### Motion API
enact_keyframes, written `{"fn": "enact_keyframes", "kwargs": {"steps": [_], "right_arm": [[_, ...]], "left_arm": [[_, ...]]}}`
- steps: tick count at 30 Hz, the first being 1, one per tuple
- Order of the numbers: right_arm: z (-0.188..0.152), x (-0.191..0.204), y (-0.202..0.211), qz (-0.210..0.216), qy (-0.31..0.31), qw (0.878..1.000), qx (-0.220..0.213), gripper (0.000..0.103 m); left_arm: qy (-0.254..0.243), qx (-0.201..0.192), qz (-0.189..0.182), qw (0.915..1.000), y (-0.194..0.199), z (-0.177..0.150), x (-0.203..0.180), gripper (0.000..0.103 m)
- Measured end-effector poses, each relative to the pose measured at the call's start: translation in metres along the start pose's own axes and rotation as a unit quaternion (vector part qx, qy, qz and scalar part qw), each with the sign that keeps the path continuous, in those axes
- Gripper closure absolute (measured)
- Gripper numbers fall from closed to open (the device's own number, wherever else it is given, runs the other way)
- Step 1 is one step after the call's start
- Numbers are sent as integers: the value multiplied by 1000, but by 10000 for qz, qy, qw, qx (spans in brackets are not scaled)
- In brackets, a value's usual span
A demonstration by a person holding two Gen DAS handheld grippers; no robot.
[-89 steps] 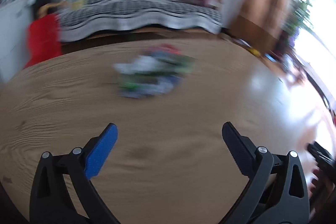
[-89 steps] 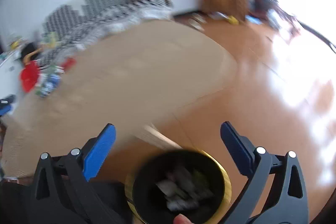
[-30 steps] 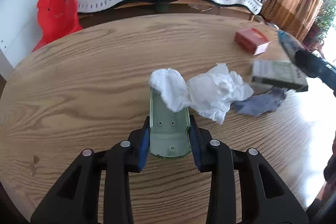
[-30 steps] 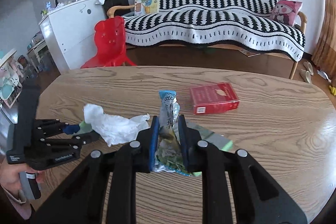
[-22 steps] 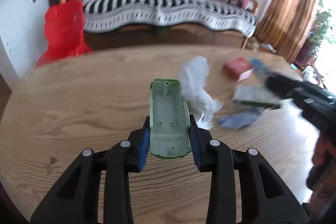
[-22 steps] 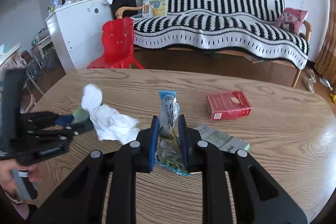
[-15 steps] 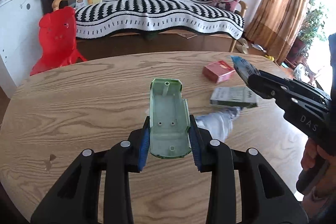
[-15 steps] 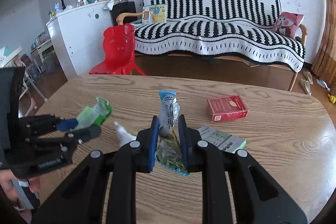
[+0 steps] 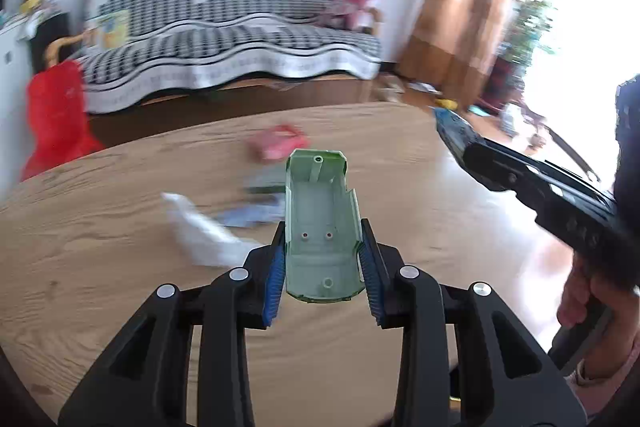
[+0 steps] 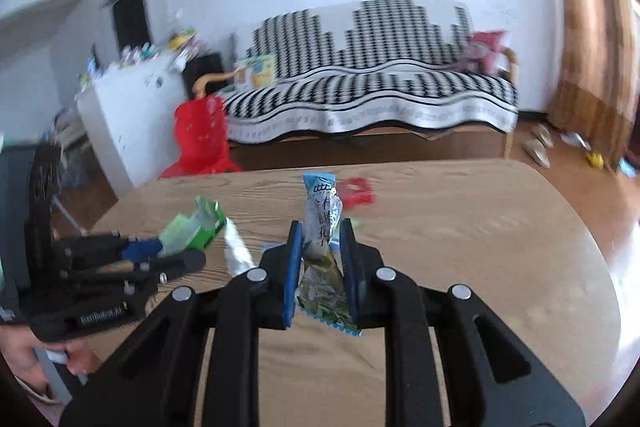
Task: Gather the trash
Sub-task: 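Carry the green tray and blue wrapper to the bin and release both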
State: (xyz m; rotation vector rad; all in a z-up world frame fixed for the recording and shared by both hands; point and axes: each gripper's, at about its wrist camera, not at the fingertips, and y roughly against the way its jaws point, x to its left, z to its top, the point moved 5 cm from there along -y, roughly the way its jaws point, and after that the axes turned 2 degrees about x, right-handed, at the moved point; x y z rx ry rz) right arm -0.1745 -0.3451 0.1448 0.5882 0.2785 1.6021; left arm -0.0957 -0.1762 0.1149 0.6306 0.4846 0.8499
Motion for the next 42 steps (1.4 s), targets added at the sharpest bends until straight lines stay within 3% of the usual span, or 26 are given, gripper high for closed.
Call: {"fn": "enact_keyframes", "kwargs": {"steps": [6, 8, 12, 17, 20, 24, 28, 42], "right_arm": [[-50, -85, 91, -651, -366, 9971, -107, 84], [-78, -118, 117, -895, -561, 9944, -41, 84], [-146, -182, 139, -1141, -1205, 9855, 362, 84], [-262, -233, 124, -1145, -2039, 9624, 1385, 84], [-301, -245, 115, -1044, -2374, 9510, 1682, 84], [-308, -250, 107, -956, -2475, 9481, 1753, 84], [-301, -248, 97, -1011, -2321, 9497, 1841, 84], [-290, -245, 77, -929, -2427, 9462, 1929, 84]], "left_arm": [[-647, 519, -811, 9933, -24, -32, -133, 69], [-803, 843, -1217, 9857, -40, -56, -184, 69], [-1116, 1398, -1473, 9728, -77, -110, -251, 69], [-1355, 2554, -1733, 9415, -136, -199, -287, 69], [-1454, 2851, -1561, 9344, -155, -218, -288, 70], [-1553, 2733, -1531, 9369, -160, -213, -296, 69], [-1446, 2915, -1560, 9326, -169, -219, -295, 69], [-1535, 2920, -1707, 9285, -163, -216, -287, 69]]}}
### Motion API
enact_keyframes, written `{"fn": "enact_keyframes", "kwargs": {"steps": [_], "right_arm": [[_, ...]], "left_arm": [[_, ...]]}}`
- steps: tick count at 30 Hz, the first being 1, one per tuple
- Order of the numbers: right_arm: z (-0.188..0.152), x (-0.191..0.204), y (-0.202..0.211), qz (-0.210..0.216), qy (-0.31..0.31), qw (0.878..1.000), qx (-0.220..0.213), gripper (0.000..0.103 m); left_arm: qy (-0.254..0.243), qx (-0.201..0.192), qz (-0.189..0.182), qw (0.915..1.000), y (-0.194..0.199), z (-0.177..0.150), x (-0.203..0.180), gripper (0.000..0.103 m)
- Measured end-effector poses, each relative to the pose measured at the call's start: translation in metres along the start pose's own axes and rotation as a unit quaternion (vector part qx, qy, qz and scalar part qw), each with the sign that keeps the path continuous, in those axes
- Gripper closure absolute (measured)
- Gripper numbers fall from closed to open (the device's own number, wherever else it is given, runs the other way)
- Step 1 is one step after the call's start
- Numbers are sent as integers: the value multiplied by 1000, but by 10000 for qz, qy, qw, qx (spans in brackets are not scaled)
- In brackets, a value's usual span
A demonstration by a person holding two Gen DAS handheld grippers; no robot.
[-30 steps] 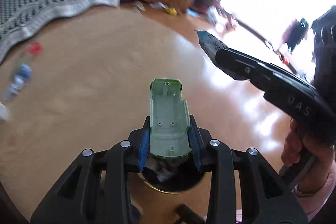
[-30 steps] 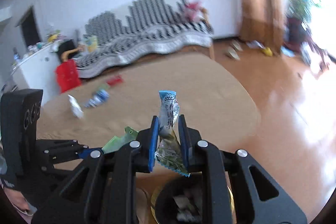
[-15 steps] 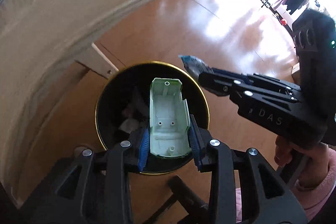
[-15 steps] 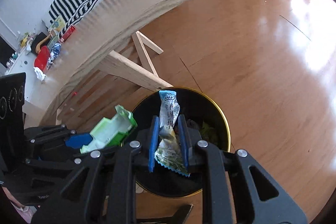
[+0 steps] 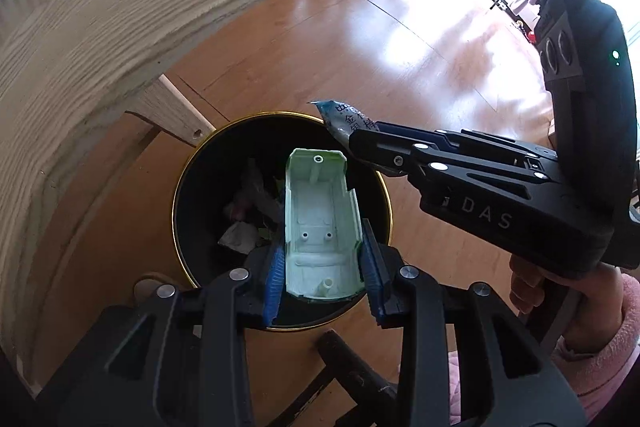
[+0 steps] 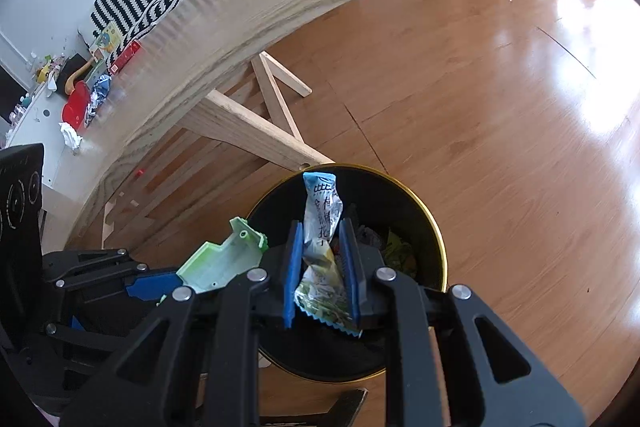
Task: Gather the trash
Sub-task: 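Carry the green tray and blue wrapper to the bin and release both, then return both tools to the table toward the remaining trash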
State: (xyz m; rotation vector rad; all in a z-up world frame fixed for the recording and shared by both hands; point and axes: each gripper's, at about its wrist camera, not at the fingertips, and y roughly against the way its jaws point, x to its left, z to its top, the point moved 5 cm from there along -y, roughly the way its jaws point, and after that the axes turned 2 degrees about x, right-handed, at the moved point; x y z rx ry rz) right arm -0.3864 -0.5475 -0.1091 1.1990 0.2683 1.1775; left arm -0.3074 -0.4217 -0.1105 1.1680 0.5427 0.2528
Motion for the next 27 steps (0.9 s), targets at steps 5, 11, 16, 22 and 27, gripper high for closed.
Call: {"fn": "enact_keyframes", "kwargs": {"steps": [5, 11, 16, 22, 27], "right_arm": [[0, 2, -1, -72, 41, 10000, 29, 84], [8, -3, 17, -275, -245, 9982, -469, 11], [20, -18, 45, -853, -491, 9895, -1057, 7], [33, -20, 51, -1222, -460, 9814, -1410, 7], [58, 42, 41, -871, -38, 9842, -1539, 7]], "left_arm": [[-17, 109, -120, 9999, -2, -5, 0, 68], [-425, -204, 294, 9985, 5, -5, -13, 8], [-863, -528, 727, 9922, 24, 1, -17, 7], [-354, -1947, 1077, 9743, 152, 35, 36, 7], [1082, -2356, 2151, 9416, 229, 20, 170, 6]]}}
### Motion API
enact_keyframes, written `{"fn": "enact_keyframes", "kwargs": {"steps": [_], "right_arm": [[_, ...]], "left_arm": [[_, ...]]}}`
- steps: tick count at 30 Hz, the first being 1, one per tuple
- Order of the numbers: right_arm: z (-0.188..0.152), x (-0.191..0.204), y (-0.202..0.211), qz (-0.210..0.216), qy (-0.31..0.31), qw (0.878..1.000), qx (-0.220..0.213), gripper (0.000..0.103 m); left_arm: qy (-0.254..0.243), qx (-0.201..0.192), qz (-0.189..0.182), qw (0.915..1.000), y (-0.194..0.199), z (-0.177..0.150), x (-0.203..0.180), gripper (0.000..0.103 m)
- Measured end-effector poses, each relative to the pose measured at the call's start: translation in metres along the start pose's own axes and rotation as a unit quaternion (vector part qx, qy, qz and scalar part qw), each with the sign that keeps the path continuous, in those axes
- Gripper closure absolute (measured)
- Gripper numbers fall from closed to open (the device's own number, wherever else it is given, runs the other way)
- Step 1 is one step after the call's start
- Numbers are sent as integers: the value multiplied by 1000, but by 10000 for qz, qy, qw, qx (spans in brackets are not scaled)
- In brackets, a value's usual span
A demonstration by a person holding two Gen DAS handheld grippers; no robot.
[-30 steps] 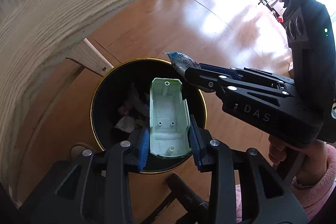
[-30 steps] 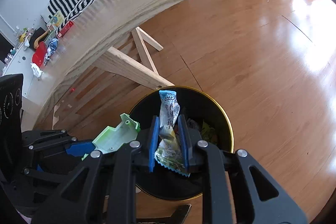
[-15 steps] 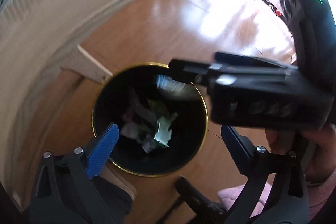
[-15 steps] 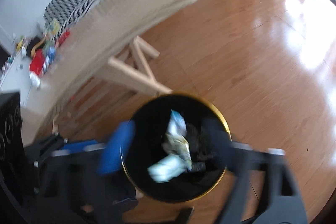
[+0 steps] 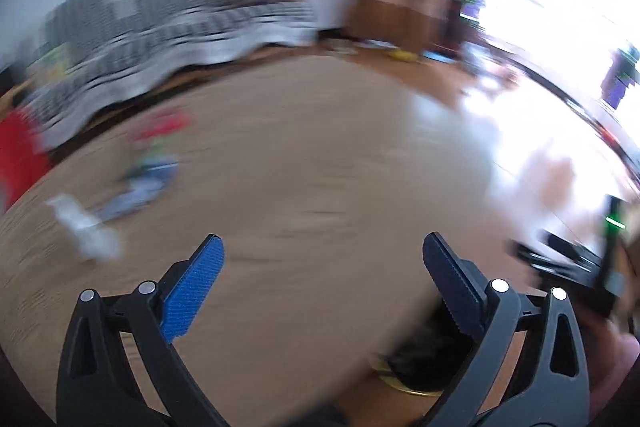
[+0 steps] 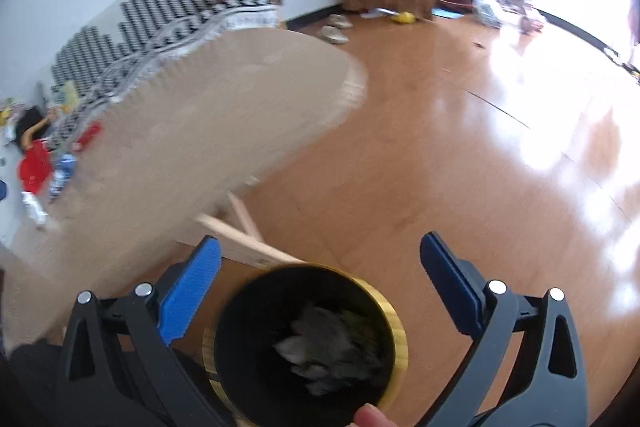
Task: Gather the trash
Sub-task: 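Return both tools to the table toward the remaining trash, then grasp the white tissue with the left tool while the right tool grasps the grey-green box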
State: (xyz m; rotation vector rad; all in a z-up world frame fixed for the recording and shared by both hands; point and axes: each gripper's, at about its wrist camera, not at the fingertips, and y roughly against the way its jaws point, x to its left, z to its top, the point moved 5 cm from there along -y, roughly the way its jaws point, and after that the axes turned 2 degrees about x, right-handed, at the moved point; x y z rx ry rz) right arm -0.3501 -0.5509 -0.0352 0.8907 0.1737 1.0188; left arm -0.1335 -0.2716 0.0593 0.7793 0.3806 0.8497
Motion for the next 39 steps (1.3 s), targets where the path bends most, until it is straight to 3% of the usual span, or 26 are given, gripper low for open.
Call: {"fn": "enact_keyframes", "kwargs": {"steps": [2, 4, 9, 13, 17, 20, 23, 25, 26, 27, 29, 31, 34, 39], "right_arm": [[15, 46, -2, 292, 331, 9990, -106, 7], [30, 88, -5, 526, 593, 9965, -252, 7], [65, 198, -30, 1450, 815, 9858, -233, 7], [90, 276, -61, 1923, 879, 9774, -64, 7], [100, 336, -107, 2284, 709, 9699, 456, 7], [104, 369, -144, 2348, 628, 9667, 798, 7], [107, 392, -169, 2206, 899, 9668, 926, 7], [102, 398, -177, 2223, 922, 9657, 971, 15], [102, 399, -181, 2261, 898, 9646, 1014, 27], [100, 403, -185, 2300, 893, 9632, 1067, 33], [95, 411, -188, 2350, 1075, 9604, 1039, 60], [90, 407, -183, 2432, 1102, 9589, 960, 77], [96, 402, -164, 2547, 1068, 9593, 586, 91], [97, 392, -129, 2731, 954, 9572, 116, 91]], "left_arm": [[541, 96, 589, 9968, -8, -3, 61, 6], [1208, 95, 1210, 9852, -15, -9, 127, 6], [1784, 383, 1452, 9724, -47, -16, 201, 7], [1922, 401, 1524, 9686, -70, -8, 228, 7], [1894, 528, 1443, 9698, -92, -5, 236, 7], [1888, 614, 1282, 9717, -103, -7, 237, 7], [1588, 609, 1468, 9744, -107, -4, 237, 7], [1647, 629, 1432, 9739, -109, -5, 242, 7], [1692, 643, 1400, 9735, -110, -6, 244, 12], [1663, 674, 1399, 9738, -111, -7, 246, 21], [1427, 765, 1430, 9764, -113, -9, 246, 74], [1383, 814, 1365, 9775, -111, -12, 248, 82], [1368, 648, 1228, 9808, -101, -11, 247, 85], [1457, 369, 792, 9855, -85, -9, 242, 87]]}}
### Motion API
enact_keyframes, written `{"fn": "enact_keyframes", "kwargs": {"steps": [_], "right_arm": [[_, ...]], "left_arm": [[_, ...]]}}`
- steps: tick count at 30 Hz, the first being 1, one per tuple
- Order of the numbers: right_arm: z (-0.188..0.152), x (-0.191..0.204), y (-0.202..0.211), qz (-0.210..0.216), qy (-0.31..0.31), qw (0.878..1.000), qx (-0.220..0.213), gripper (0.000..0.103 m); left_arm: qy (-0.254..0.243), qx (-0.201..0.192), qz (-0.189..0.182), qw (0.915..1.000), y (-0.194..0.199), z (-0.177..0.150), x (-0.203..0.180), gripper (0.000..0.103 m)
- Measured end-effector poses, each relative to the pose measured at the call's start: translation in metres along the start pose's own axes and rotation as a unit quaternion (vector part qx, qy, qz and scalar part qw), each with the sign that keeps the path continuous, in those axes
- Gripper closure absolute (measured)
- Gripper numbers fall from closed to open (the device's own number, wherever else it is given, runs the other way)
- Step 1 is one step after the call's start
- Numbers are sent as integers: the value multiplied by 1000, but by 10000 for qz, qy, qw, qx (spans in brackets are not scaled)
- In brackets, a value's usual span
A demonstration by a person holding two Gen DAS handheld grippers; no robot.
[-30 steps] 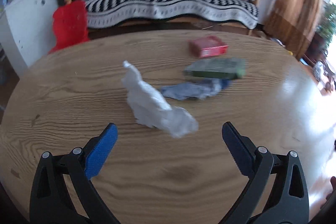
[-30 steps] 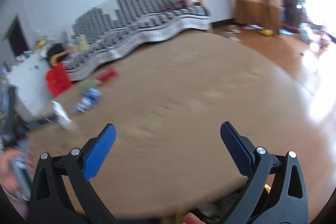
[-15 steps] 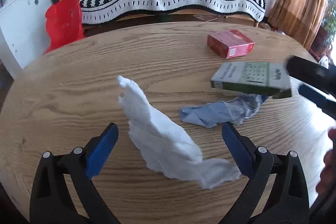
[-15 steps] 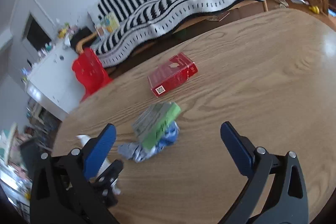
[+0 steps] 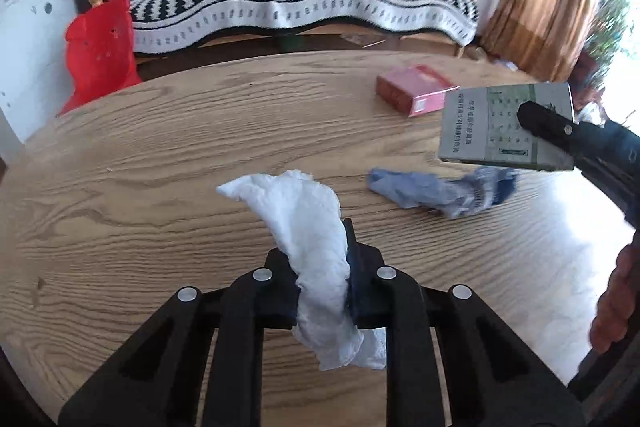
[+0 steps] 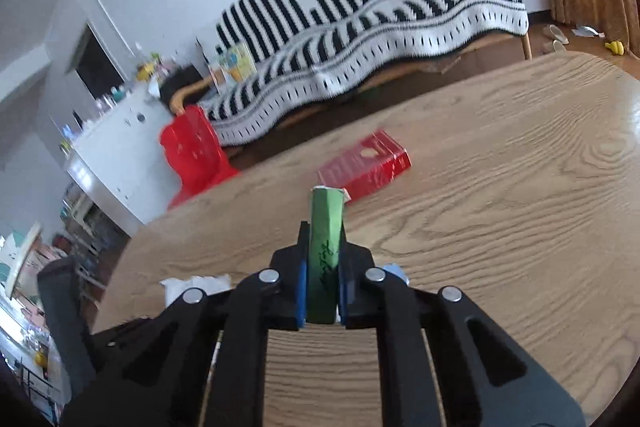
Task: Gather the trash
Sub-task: 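Grasp the white tissue with the left tool while the right tool grasps the grey-green box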
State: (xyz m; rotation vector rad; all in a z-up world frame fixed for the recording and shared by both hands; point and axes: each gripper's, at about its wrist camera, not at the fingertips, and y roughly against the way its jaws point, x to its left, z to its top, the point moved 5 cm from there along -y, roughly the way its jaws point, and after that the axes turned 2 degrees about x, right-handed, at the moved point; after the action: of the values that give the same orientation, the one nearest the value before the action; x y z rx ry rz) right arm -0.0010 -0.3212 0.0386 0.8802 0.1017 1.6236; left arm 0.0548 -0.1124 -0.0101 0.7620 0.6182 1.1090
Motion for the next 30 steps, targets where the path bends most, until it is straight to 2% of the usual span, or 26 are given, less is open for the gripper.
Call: {"fn": "enact_keyframes", "kwargs": {"steps": [5, 15, 25, 30], "right_arm": [[2, 13, 15, -88, 254, 9992, -282, 91], [-4, 18, 1, -125, 319, 9994, -56, 91], [-7, 17, 3, -196, 290, 9994, 7, 91], [-12, 24, 23, -229, 474, 9986, -56, 91]], "left_arm": [[7, -80, -209, 9997, 5, 0, -2, 87], [59, -28, -339, 9994, 2, 1, 0, 87], [178, -14, -187, 9997, 7, 0, 13, 87], [125, -120, -107, 9998, 22, 0, 7, 87]]}}
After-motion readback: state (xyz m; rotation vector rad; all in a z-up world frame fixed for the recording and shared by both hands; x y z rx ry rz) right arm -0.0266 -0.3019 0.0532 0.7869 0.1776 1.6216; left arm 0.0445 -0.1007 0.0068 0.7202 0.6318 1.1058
